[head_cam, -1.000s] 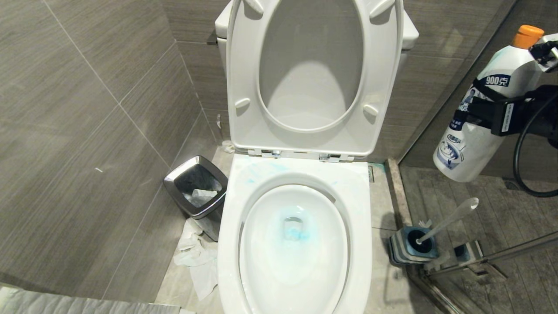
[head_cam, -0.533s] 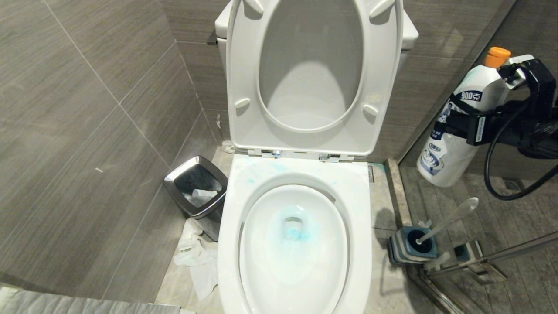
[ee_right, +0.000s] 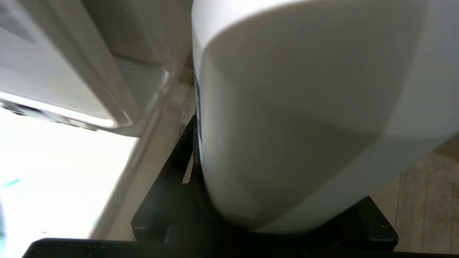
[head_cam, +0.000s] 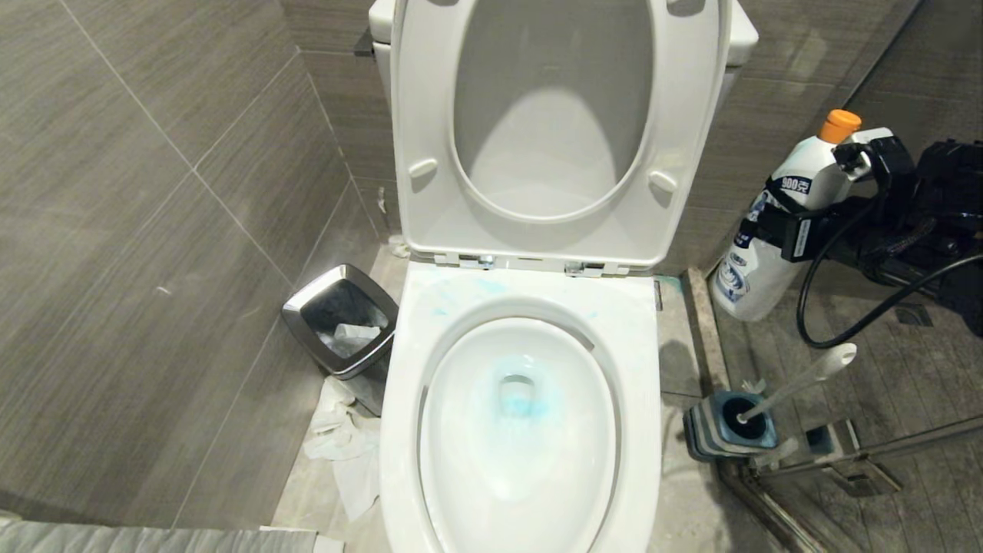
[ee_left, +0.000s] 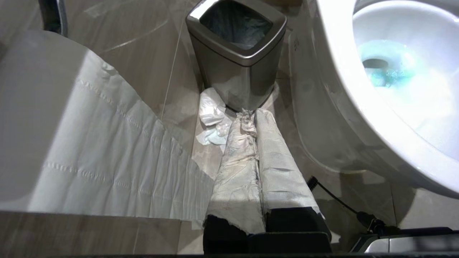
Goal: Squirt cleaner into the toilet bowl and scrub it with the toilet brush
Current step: Place the cleaning agent on the floor
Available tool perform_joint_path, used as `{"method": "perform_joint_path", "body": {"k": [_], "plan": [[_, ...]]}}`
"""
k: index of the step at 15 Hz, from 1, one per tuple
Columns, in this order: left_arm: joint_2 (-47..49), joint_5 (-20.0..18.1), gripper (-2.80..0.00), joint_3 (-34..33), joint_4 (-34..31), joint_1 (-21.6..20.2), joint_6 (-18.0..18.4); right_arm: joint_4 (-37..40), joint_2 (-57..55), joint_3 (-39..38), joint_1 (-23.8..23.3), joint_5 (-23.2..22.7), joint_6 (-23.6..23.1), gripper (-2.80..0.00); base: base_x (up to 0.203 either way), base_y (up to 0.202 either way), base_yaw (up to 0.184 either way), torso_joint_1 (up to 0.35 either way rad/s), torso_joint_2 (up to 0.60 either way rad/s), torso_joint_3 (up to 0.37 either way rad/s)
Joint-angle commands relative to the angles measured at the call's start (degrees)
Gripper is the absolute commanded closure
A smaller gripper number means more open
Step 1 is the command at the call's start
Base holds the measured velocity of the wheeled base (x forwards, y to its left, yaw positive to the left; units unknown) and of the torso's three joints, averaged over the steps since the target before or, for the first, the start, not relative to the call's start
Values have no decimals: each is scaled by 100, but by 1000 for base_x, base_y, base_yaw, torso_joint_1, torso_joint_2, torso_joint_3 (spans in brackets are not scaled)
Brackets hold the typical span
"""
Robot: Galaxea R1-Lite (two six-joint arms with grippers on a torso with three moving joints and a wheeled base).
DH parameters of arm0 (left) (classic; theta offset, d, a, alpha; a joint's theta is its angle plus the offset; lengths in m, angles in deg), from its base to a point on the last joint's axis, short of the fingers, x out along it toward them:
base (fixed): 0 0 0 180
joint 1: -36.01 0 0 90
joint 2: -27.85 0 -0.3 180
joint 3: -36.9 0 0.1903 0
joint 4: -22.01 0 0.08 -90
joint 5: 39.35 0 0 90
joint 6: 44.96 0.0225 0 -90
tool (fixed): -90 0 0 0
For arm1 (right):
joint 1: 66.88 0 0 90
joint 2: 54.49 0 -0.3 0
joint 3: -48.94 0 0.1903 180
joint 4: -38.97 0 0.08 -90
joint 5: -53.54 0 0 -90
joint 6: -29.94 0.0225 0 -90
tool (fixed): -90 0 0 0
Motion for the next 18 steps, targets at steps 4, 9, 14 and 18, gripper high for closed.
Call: {"method": "perform_joint_path", "body": {"k": [4,9,14,18], "plan": [[9,-2,0,-9,-2,-2,4,-460,-449,15,-16,-23,-63,0,0,0,0,4,2,-190],[9,-2,0,-9,-2,-2,13,-1925,-1081,-14,13,-148,-256,0,0,0,0,7,2,-197],[9,-2,0,-9,-2,-2,30,-2569,-1594,-8,10,-185,-233,0,0,0,0,4,3,-196],[9,-2,0,-9,-2,-2,30,-2898,-1929,233,62,-175,-248,0,0,0,0,3,4,-197]]}}
